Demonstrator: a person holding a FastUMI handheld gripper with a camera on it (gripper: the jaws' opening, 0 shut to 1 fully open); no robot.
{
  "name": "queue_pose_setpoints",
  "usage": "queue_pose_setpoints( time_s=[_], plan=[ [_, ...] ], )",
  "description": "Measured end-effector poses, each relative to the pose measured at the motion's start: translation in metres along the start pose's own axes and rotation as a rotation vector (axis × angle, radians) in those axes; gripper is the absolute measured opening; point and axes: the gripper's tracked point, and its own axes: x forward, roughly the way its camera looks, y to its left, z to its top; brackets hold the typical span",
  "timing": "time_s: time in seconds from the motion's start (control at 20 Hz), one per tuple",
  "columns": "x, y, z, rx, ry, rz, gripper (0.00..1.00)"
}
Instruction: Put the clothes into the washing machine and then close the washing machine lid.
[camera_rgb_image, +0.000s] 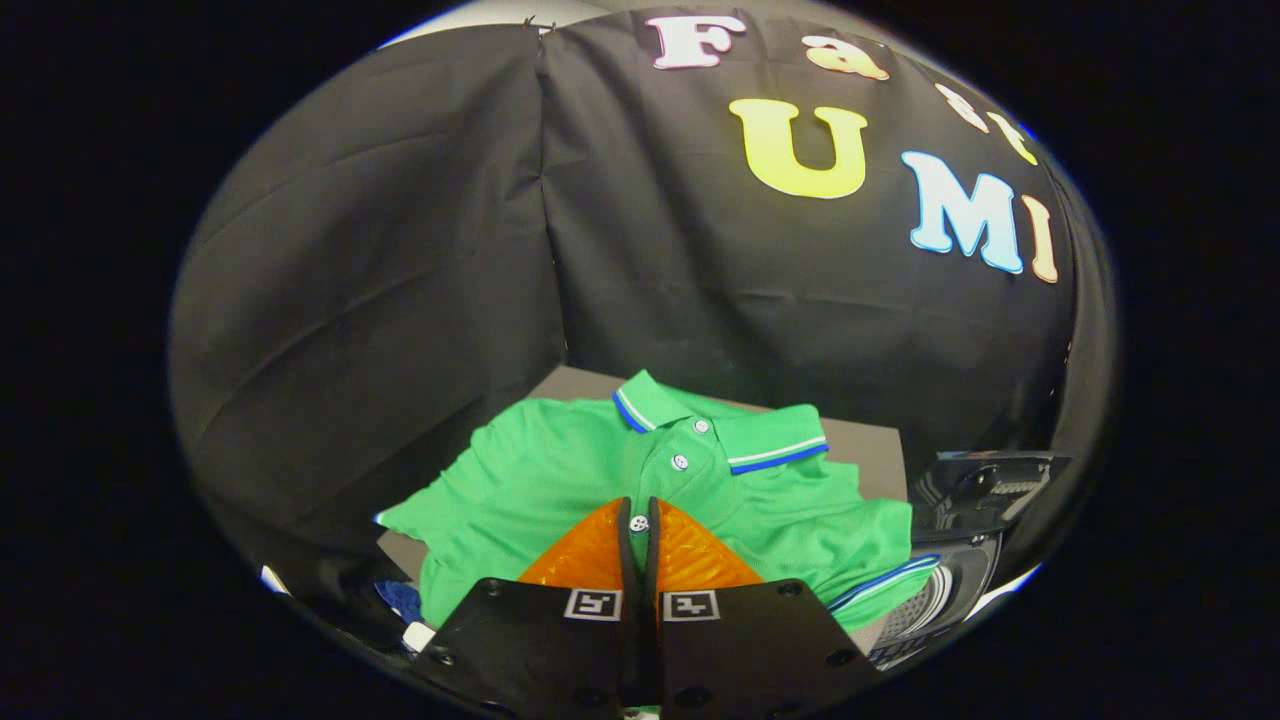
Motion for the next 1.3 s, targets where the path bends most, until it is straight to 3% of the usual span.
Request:
queue_pose_setpoints(
  time_s=[0.55,1.3],
  plan=[
    [-0.081,-0.039,0.086,0.072,-0.231,0.067,0.01],
    [-0.128,-0.168,0.081,0.055,-0.303,-0.02,0.01]
  ],
)
